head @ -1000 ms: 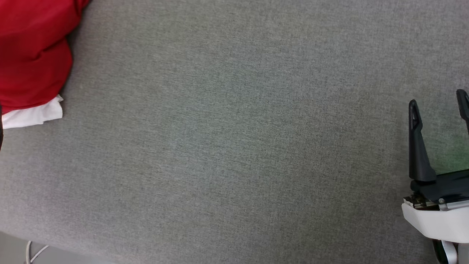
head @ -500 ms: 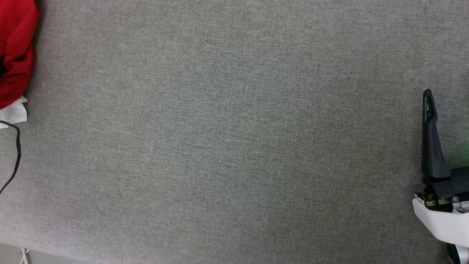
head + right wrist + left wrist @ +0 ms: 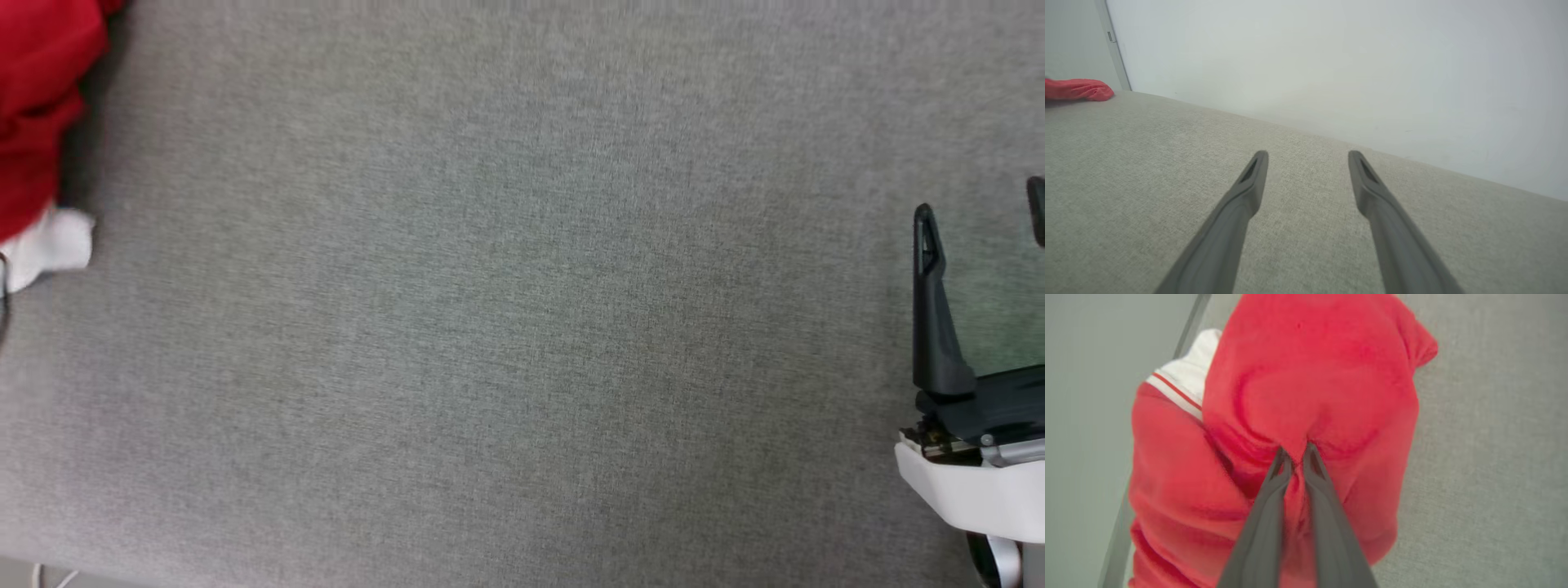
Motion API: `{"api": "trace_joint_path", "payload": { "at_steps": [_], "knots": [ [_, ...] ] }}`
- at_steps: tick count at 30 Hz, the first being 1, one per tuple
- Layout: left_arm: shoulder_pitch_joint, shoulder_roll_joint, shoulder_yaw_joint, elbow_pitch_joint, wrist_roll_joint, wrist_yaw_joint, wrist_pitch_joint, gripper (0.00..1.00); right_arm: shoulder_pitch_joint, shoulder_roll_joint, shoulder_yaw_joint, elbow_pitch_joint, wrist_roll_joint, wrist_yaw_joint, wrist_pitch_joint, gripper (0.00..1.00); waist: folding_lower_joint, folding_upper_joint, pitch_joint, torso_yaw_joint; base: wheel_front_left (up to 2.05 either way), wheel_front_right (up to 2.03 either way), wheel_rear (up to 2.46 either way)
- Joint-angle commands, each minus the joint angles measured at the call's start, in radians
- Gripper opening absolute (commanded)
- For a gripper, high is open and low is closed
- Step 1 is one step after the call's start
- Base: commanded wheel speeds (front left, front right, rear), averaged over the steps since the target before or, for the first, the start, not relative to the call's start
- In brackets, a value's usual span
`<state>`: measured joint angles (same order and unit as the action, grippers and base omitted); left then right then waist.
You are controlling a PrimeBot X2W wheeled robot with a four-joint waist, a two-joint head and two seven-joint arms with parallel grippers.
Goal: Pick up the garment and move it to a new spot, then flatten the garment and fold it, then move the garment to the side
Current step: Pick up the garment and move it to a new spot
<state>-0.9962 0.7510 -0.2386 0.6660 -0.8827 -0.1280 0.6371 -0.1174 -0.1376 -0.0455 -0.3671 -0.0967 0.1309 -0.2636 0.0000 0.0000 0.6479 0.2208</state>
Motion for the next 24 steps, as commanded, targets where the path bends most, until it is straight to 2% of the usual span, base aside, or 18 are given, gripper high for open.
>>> {"api": "trace_joint_path", "payload": {
  "at_steps": [1,9,14,21,24],
  "knots": [
    [-0.017,0.012,-0.003,-0.016,0.007,-0.001,-0.01,0.0,-0.008,0.007,0.001,0.003,0.006,0.0,-0.002,1.0,0.0,0.0,-0.036,-0.003,0.0,0.0,0.0],
    [-0.05,0.119,-0.078,-0.249,0.039,-0.001,-0.024,0.0,0.011,0.048,0.017,0.047,0.025,0.0,-0.002,1.0,0.0,0.0,-0.167,-0.028,0.0,0.0,0.0],
    [-0.108,0.155,-0.147,-0.373,0.027,-0.001,0.002,0.0,0.021,0.071,0.026,0.07,0.039,0.0,-0.002,1.0,0.0,0.0,-0.245,-0.067,0.0,0.0,0.0],
    [-0.221,0.136,-0.271,-0.492,0.023,-0.001,0.037,0.0,0.038,0.087,0.026,0.088,0.056,0.0,-0.002,1.0,0.0,0.0,-0.319,-0.143,0.0,0.0,0.0],
    [-0.26,0.088,-0.323,-0.519,0.042,-0.001,0.05,0.0,0.045,0.088,0.024,0.095,0.073,0.0,-0.002,1.0,0.0,0.0,-0.34,-0.183,0.0,0.0,0.0]
  ]
}}
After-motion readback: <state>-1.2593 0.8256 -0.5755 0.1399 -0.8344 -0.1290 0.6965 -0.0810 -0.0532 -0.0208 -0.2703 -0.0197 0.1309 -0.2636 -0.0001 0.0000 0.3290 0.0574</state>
